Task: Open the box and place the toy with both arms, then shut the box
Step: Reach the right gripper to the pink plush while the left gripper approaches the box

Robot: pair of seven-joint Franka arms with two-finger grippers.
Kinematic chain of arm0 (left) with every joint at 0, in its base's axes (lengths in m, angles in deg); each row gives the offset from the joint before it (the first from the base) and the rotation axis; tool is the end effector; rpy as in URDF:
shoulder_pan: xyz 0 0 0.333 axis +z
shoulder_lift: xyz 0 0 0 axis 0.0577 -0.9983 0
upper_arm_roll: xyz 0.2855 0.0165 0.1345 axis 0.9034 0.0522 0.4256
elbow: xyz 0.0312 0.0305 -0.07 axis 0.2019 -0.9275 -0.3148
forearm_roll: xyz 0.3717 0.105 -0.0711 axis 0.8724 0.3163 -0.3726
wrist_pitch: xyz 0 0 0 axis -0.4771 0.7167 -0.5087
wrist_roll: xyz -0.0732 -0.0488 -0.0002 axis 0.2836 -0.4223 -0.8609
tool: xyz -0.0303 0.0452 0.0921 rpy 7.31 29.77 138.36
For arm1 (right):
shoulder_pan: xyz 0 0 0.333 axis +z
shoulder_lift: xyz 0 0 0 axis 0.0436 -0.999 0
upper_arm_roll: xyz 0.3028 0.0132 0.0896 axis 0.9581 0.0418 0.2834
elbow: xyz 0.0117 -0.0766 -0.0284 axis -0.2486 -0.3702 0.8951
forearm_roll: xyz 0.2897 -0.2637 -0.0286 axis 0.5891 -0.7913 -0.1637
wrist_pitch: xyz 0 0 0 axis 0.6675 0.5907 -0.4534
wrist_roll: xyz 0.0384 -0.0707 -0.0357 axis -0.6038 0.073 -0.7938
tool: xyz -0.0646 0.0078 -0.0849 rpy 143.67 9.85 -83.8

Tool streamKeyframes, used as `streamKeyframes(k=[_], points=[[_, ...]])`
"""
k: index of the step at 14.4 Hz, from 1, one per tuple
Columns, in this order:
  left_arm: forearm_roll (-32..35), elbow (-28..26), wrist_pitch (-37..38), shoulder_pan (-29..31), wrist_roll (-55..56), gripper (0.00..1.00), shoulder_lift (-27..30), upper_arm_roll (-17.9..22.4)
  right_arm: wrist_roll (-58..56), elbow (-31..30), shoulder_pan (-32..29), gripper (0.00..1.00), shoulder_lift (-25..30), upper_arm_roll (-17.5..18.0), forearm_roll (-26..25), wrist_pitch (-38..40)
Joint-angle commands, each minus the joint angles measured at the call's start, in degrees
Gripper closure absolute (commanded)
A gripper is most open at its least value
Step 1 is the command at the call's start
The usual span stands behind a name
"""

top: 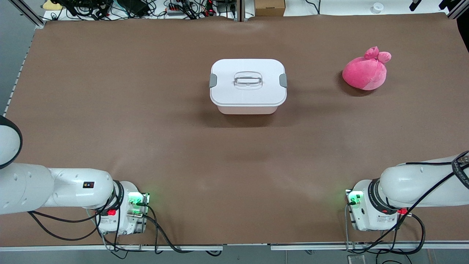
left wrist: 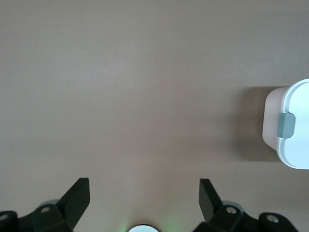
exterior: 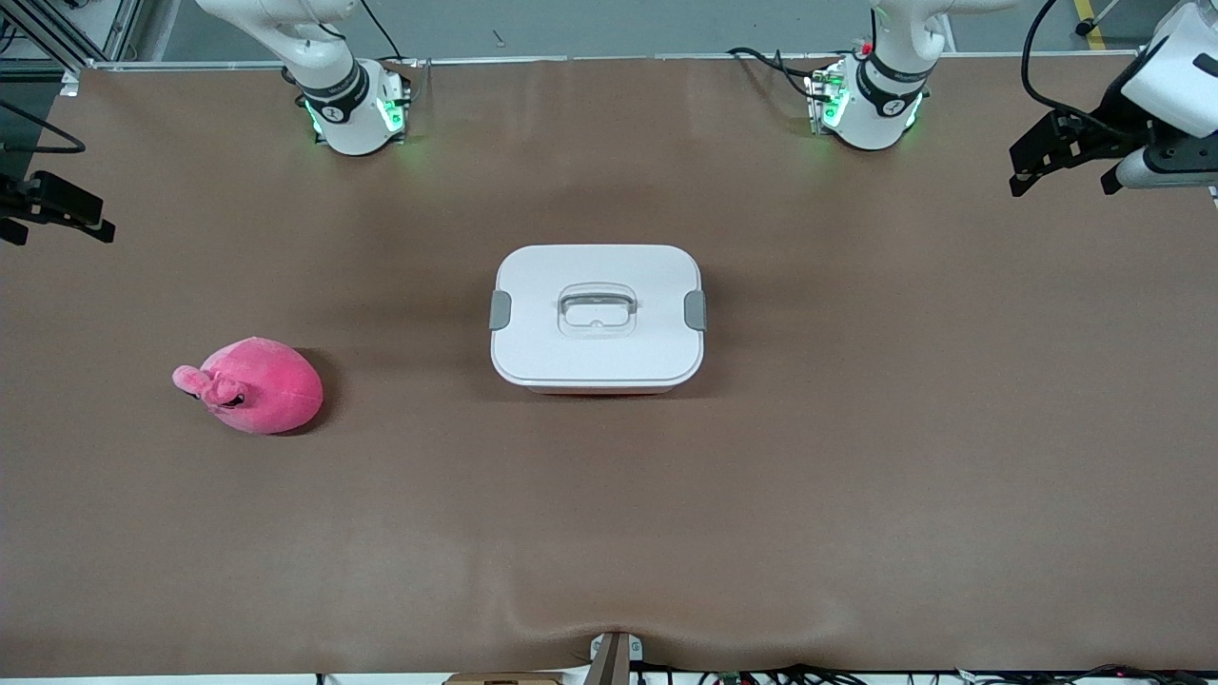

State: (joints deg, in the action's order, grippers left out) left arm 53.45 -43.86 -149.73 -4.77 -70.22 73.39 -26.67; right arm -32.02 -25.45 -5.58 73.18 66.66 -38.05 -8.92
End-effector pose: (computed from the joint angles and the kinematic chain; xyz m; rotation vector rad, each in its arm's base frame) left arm 0.4938 -0.0716 0.6664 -3.1194 0.0173 -0.0155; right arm 0.5405 -0.0514 0.6391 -3.1363 -0.0314 0.1193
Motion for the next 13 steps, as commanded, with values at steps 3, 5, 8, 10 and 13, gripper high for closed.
streamKeyframes(k=[3,5,8,10,13], points=[[0.1,1.0,1.1,0.1,-0.5,0.00,-0.2,-0.2,-0.6,0.6,0.0,0.00,0.0,-0.1,-0.9,-1.0],[0.1,1.0,1.1,0.1,-0.5,0.00,-0.3,-0.2,-0.6,0.6,0.3,0.00,0.0,-0.2,-1.0,-1.0],[0.1,1.6,1.1,0.3,-0.2,0.00,-0.6,-0.1,-0.6,0.4,0.2,0.00,0.0,-0.2,-1.0,-1.0],[0.1,2.4,1.1,0.5,-0.2,0.00,-1.5,-0.2,-1.0,-0.7,0.0,0.00,-0.1,-0.1,-0.9,-1.9],[-0.4,1.7,1.2,0.0,0.0,0.00,-2.0,-0.6,-1.2,-3.5,0.2,0.00,-0.2,-0.2,-1.0,-4.9]])
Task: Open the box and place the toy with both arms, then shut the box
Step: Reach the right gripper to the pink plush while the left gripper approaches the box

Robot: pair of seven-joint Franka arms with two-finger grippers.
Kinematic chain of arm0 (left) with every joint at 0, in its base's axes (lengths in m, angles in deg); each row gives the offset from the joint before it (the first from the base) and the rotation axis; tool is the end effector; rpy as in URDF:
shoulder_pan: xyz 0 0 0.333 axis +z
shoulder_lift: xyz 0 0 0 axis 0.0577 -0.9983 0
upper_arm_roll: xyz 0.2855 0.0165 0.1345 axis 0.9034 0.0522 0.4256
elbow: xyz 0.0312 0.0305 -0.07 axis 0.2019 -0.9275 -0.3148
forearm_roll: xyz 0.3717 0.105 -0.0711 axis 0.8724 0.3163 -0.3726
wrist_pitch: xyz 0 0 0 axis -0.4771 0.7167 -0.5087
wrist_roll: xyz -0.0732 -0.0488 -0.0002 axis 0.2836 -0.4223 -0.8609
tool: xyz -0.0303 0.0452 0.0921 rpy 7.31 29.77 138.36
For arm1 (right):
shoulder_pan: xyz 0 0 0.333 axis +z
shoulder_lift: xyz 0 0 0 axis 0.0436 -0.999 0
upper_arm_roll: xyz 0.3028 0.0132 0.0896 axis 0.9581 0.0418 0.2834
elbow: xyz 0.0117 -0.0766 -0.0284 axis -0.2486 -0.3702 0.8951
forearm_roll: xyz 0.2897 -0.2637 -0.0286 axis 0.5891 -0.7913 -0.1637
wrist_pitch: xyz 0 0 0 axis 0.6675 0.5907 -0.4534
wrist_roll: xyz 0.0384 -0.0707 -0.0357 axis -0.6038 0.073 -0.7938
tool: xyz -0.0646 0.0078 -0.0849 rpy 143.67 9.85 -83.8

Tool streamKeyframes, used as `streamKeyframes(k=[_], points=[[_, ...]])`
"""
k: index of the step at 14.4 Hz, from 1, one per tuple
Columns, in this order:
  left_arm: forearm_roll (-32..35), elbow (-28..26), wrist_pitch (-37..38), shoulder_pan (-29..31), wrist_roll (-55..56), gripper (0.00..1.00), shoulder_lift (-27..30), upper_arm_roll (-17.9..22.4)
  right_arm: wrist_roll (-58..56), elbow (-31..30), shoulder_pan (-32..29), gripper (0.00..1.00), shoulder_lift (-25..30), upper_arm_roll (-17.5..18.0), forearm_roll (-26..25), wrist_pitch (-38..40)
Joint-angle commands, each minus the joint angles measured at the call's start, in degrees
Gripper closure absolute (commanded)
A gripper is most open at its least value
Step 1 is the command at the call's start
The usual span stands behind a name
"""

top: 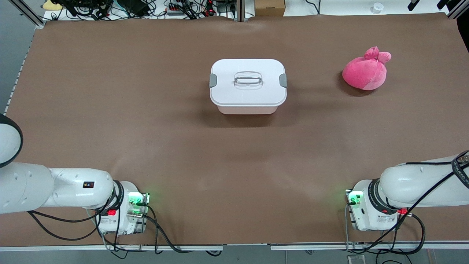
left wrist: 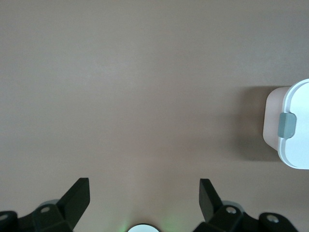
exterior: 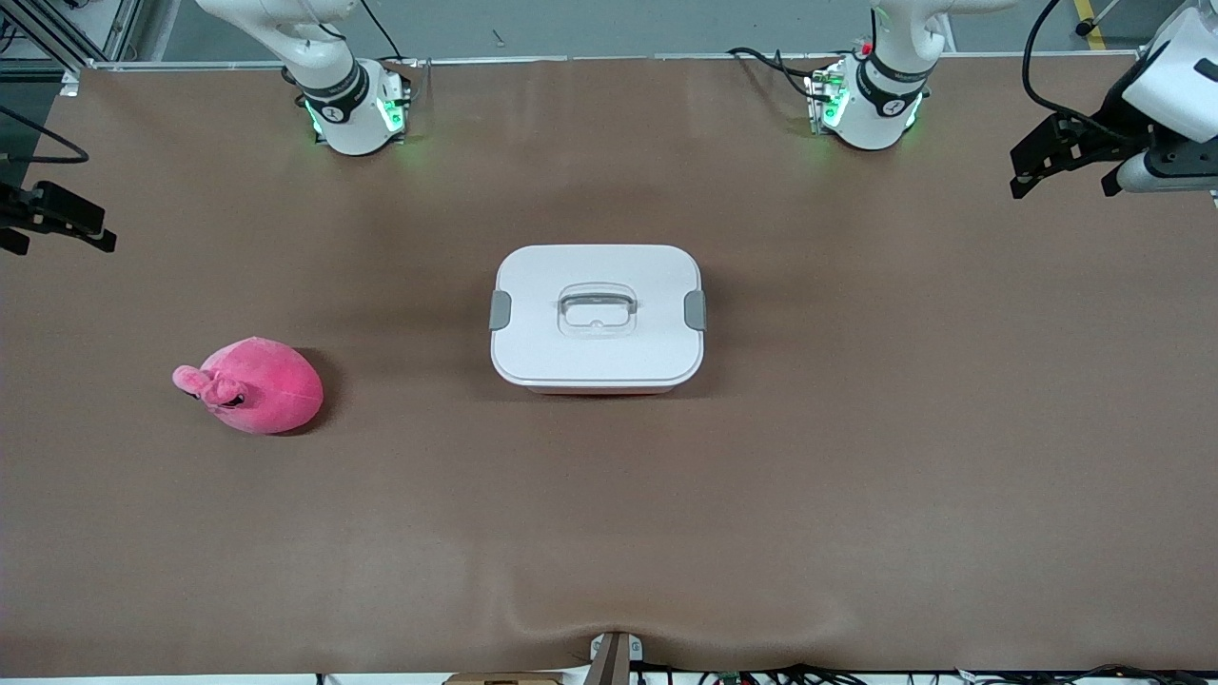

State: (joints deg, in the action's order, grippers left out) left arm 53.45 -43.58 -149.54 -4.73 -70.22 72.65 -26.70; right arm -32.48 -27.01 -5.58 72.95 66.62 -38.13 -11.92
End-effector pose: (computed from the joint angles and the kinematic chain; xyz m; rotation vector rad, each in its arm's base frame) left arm 0.4977 -0.0716 0.6620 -3.1193 0.0172 0.0022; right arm 0.5471 -0.0525 0.6285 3.1394 0.0431 -0.0867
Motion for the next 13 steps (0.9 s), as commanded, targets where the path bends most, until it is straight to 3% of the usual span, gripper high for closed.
streamKeyframes(k=[1,7,13], points=[[-0.4,1.4,0.9,-0.1,0.4,0.00,-1.9,-1.6,-0.7,-3.2,0.0,0.00,-0.1,-0.1,-0.9,-3.5],[-0.6,1.2,-0.8,-0.1,14.7,0.00,-4.7,-9.1,-0.6,-7.0,0.1,0.00,-6.2,0.0,-1.1,-9.2],[-0.5,-2.0,-5.7,-0.2,29.7,0.00,-5.7,-16.7,-0.7,-9.0,0.9,0.00,-14.0,0.1,-0.3,-20.9]])
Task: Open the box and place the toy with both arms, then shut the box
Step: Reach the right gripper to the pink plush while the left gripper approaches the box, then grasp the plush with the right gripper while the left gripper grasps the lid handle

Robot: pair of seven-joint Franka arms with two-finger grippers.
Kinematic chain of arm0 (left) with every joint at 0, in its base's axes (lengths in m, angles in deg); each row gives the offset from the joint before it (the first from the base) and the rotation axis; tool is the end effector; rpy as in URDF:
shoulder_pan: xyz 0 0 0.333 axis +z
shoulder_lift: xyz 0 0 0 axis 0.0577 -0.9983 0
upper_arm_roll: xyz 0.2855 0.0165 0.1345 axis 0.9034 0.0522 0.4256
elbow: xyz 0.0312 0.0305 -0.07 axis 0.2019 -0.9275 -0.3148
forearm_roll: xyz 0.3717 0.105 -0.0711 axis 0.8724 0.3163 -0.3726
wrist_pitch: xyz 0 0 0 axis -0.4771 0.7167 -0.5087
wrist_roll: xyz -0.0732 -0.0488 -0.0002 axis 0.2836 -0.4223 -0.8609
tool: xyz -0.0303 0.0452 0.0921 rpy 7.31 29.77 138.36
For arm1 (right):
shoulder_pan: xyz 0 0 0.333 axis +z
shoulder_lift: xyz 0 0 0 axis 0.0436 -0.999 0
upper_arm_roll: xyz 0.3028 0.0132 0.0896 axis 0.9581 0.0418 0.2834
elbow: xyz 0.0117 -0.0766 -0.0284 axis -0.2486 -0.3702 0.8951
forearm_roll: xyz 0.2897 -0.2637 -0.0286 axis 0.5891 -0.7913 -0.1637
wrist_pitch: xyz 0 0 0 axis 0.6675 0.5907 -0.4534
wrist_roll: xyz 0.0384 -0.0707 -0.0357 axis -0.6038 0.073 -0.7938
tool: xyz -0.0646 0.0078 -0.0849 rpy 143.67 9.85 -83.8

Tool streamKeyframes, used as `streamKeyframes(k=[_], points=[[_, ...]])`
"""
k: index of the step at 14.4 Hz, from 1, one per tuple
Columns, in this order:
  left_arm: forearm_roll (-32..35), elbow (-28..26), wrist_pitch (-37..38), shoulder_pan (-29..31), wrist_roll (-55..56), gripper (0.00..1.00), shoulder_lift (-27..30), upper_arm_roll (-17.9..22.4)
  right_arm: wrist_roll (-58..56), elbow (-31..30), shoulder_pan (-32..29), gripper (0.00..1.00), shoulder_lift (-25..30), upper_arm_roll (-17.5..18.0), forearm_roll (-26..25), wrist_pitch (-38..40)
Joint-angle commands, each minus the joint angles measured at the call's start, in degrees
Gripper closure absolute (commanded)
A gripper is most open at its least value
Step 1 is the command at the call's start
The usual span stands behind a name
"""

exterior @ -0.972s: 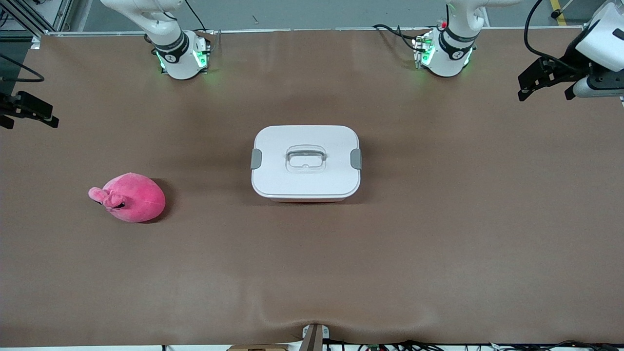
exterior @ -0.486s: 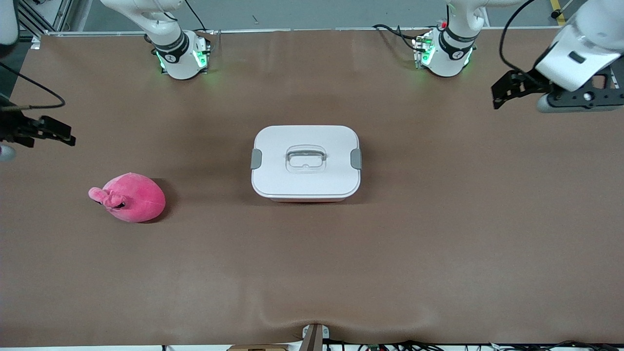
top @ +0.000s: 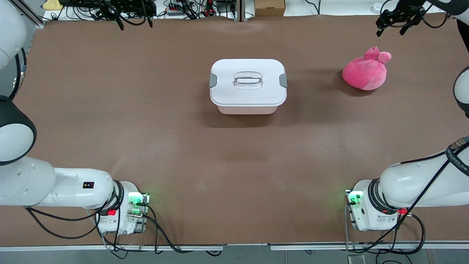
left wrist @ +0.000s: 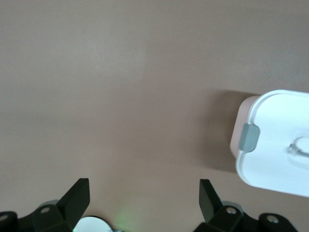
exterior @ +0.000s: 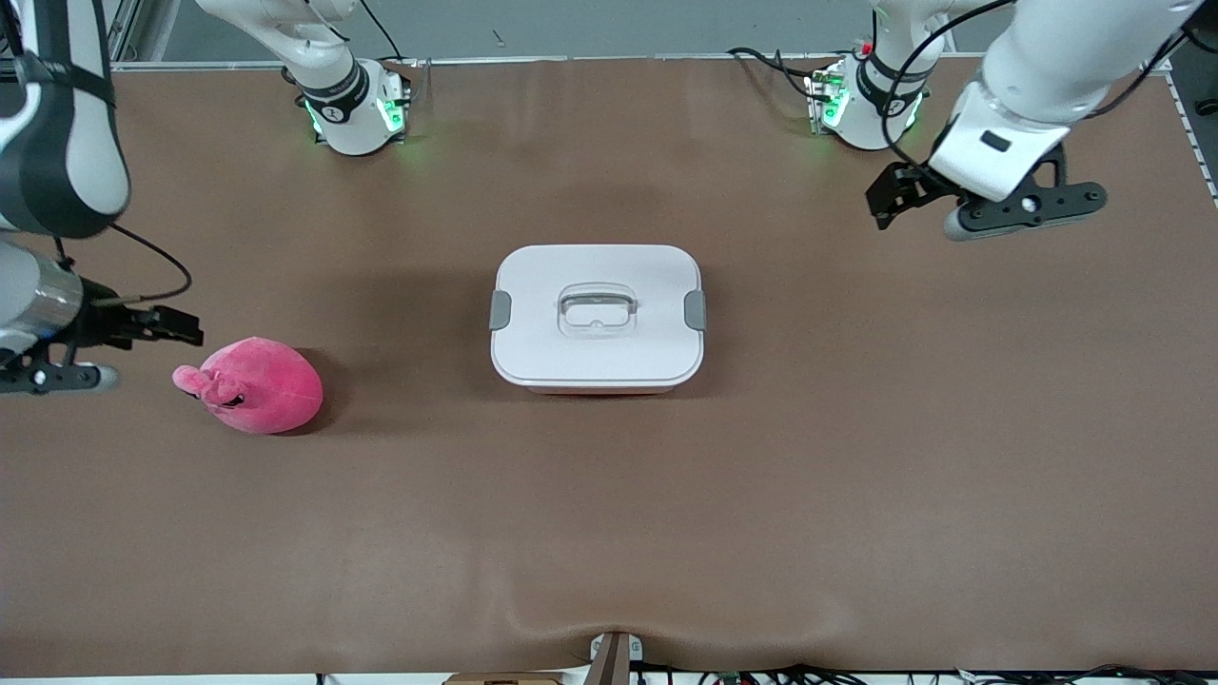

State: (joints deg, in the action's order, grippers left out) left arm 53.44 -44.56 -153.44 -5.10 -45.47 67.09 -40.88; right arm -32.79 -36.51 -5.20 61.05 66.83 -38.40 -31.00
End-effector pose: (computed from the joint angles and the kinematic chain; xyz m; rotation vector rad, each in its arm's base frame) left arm 0.4982 -0.2077 0.6083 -3.0885 -0.2569 0.0574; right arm 0.6133 -0.0512 0.4553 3.1287 0.0739 -0.1513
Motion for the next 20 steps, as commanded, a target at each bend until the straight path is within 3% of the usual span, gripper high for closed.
streamKeyframes(k=[1,6,9,11,12,13,16,20], points=[[-0.3,-1.3,-2.5,0.2,8.1,0.00,-0.5,-3.6,-0.3,0.6,0.5,0.00,-2.9,-0.2,0.1,-3.1],[0.1,-1.6,-6.1,0.1,26.0,0.00,-4.3,-10.5,-0.4,0.6,0.1,0.00,-7.9,-0.2,-0.1,-10.5],[0.2,-2.3,-8.9,-1.8,35.6,0.00,-6.1,-12.1,-0.3,0.1,0.2,0.03,-8.6,-0.2,0.0,-10.0],[2.4,-2.4,-10.2,-4.5,42.0,0.00,-8.0,-12.1,-0.4,-0.1,-0.1,0.11,-9.1,-0.2,0.0,-9.3],[3.8,-2.4,-10.9,-6.4,45.8,0.12,-9.1,-12.1,-0.5,-0.1,-0.1,0.16,-9.3,-0.2,0.0,-9.0],[5.2,-2.3,-12.0,-8.2,49.9,0.20,-10.6,-12.1,-0.6,-0.1,-0.2,0.25,-9.4,-0.2,0.0,-9.0],[9.3,-1.9,-14.8,-12.8,60.8,0.20,-14.6,-12.1,-1.9,-0.1,-0.4,0.54,-9.4,-0.2,0.0,-9.2],[12.0,-1.4,-19.4,-17.0,75.8,0.38,-18.4,-12.1,-2.2,-0.1,-0.4,0.70,-9.5,-0.2,0.0,-9.1]])
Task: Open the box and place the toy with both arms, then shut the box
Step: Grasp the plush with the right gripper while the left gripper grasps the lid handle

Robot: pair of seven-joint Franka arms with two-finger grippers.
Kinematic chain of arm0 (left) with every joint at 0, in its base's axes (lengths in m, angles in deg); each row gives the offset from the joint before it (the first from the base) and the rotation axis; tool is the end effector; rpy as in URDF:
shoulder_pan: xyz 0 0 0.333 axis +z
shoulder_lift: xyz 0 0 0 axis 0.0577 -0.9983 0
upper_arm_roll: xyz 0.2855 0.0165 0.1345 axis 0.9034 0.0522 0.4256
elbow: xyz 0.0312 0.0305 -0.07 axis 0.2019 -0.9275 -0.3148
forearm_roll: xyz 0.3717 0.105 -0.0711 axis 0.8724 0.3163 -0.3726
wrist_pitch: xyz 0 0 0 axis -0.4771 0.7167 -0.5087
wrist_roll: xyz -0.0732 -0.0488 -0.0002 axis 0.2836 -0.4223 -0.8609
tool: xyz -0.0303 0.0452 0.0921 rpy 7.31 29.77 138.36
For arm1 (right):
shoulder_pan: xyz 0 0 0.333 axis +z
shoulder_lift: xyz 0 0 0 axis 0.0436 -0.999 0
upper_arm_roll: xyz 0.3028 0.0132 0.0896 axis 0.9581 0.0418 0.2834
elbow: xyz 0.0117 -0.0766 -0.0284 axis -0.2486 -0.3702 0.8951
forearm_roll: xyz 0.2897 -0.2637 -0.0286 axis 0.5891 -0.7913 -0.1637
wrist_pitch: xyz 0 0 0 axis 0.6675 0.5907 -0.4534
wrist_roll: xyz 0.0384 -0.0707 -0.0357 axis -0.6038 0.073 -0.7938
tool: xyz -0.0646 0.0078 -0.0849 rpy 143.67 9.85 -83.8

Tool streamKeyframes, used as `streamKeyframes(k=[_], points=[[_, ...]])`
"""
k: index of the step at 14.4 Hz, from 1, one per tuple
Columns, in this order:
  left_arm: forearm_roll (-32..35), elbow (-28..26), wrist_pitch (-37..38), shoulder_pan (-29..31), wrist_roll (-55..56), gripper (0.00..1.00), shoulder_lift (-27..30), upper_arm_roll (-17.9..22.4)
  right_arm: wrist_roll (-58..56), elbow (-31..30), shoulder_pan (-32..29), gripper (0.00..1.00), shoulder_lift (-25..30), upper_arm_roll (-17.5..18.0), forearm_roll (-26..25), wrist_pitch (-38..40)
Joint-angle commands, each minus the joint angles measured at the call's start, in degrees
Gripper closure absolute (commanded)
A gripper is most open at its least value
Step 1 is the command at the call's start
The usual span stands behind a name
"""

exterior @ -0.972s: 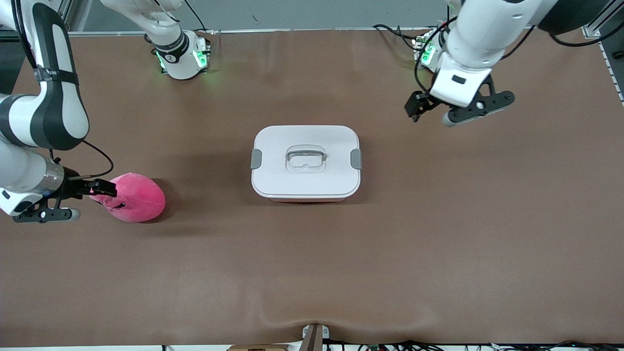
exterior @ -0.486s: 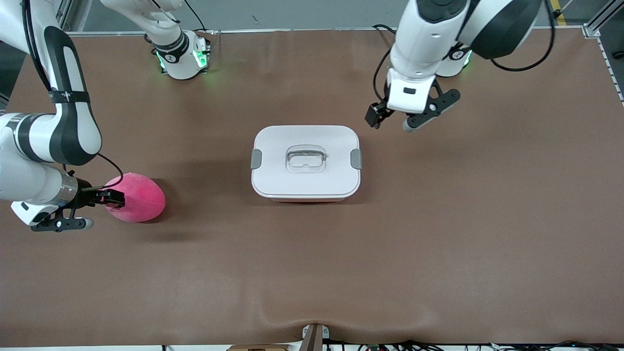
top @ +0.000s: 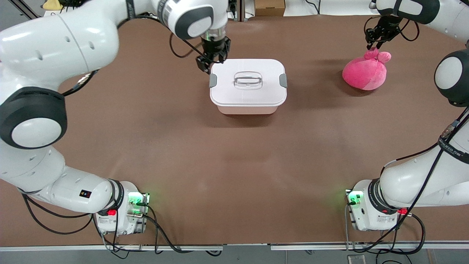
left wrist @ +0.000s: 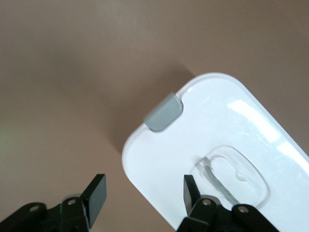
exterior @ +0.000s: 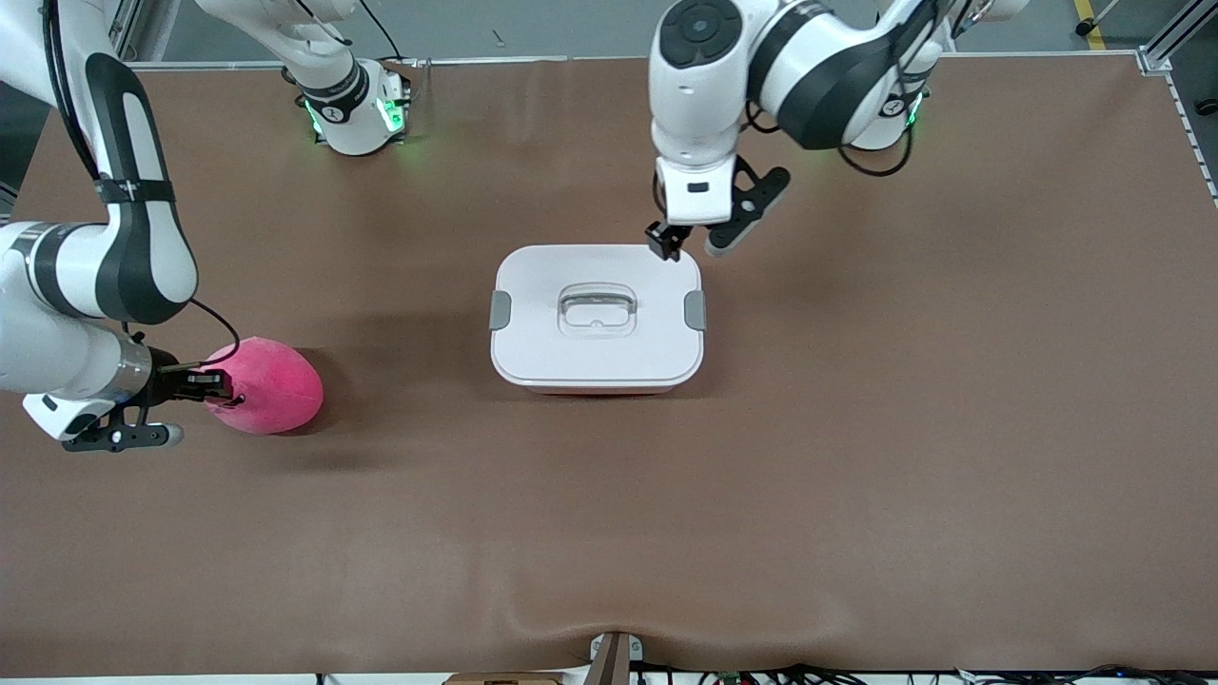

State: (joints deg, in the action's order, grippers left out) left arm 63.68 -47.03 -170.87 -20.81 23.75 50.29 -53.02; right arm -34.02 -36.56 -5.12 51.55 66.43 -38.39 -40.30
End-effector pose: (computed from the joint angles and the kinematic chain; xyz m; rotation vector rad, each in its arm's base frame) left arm 0.4295 -0.4504 0.4640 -2.8230 -1.2651 -0.0453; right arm 0.6441 -0.0562 0.3627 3.1215 0.1040 -0.1590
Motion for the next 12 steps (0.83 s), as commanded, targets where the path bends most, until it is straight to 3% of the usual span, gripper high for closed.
streamKeyframes(k=[1,6,10,12], points=[[3.1,1.1,-3.3,-1.8,9.3,0.44,-2.3,0.1,-0.9,-0.1,-0.5,0.74,0.1,0.2,0.0,0.3],[8.5,1.2,-9.6,-4.9,27.1,0.47,-6.3,0.1,-0.9,-0.1,-0.5,0.76,0.0,0.2,0.1,1.3],[13.4,6.0,-10.2,-7.5,40.6,0.47,-11.8,0.1,-0.9,-0.3,-0.5,0.77,0.0,0.2,0.1,1.4],[14.3,6.7,-10.3,-8.6,45.0,0.47,-13.3,0.3,-0.9,-0.3,-0.5,0.84,-0.1,0.2,0.1,1.4]])
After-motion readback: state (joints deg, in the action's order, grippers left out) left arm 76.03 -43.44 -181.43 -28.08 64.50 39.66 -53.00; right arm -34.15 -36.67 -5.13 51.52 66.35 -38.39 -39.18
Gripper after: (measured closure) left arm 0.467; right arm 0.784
